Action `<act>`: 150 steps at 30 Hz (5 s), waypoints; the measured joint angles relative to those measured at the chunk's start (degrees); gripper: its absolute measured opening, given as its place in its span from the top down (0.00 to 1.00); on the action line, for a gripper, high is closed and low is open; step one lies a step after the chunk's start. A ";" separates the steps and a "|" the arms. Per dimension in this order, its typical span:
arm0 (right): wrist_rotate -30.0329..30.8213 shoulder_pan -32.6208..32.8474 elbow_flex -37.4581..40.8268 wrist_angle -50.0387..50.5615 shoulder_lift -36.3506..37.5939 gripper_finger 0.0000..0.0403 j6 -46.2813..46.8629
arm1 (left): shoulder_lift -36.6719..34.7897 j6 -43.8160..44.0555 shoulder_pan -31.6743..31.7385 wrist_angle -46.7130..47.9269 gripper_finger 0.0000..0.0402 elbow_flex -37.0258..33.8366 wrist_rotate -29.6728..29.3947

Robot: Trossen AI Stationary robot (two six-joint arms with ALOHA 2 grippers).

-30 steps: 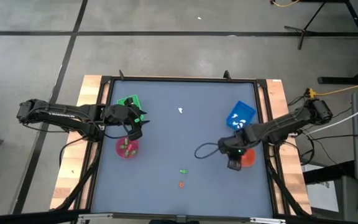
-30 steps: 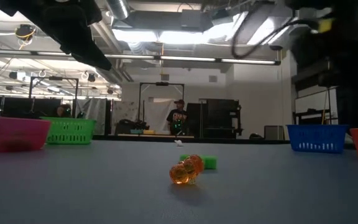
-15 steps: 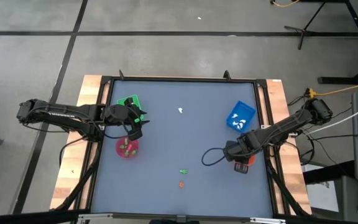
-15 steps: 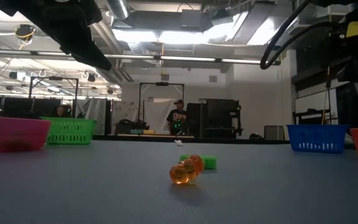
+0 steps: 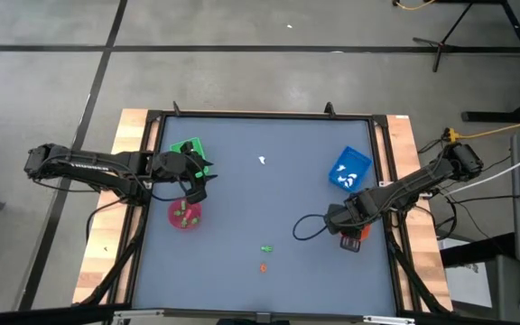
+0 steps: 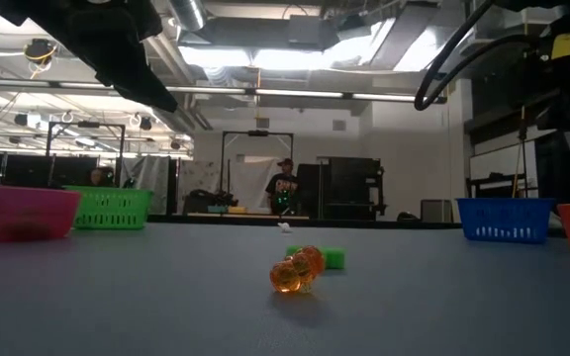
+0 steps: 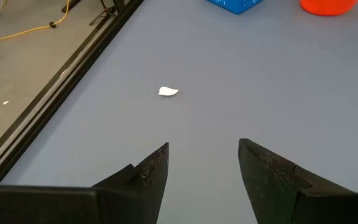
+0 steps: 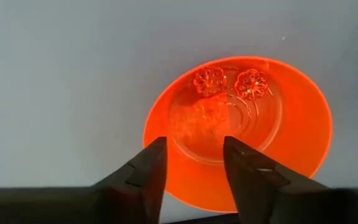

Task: Sort Halloween decoration
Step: Put the small orange pumpkin toy into the transparent orange bowl, then put the small green skeleton toy into the transparent red bowl

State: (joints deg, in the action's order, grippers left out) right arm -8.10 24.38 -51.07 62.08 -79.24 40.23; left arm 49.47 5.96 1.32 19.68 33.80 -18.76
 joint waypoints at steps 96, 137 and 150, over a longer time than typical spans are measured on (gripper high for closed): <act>-0.54 -0.01 0.01 -5.26 -0.02 0.34 10.12 | 61.62 -9.16 -24.70 -61.22 0.56 19.21 5.29; -0.52 0.00 0.02 -6.08 -0.02 0.34 10.08 | 68.96 4.50 -22.77 -42.23 0.80 21.70 5.66; -0.52 -0.01 0.02 -6.08 -0.02 0.34 10.08 | 68.19 4.40 -22.73 -41.77 0.91 21.60 6.43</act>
State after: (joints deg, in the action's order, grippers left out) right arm -8.62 24.37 -51.05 56.01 -79.26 50.30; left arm 117.66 10.35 -21.41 -22.09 55.40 -12.34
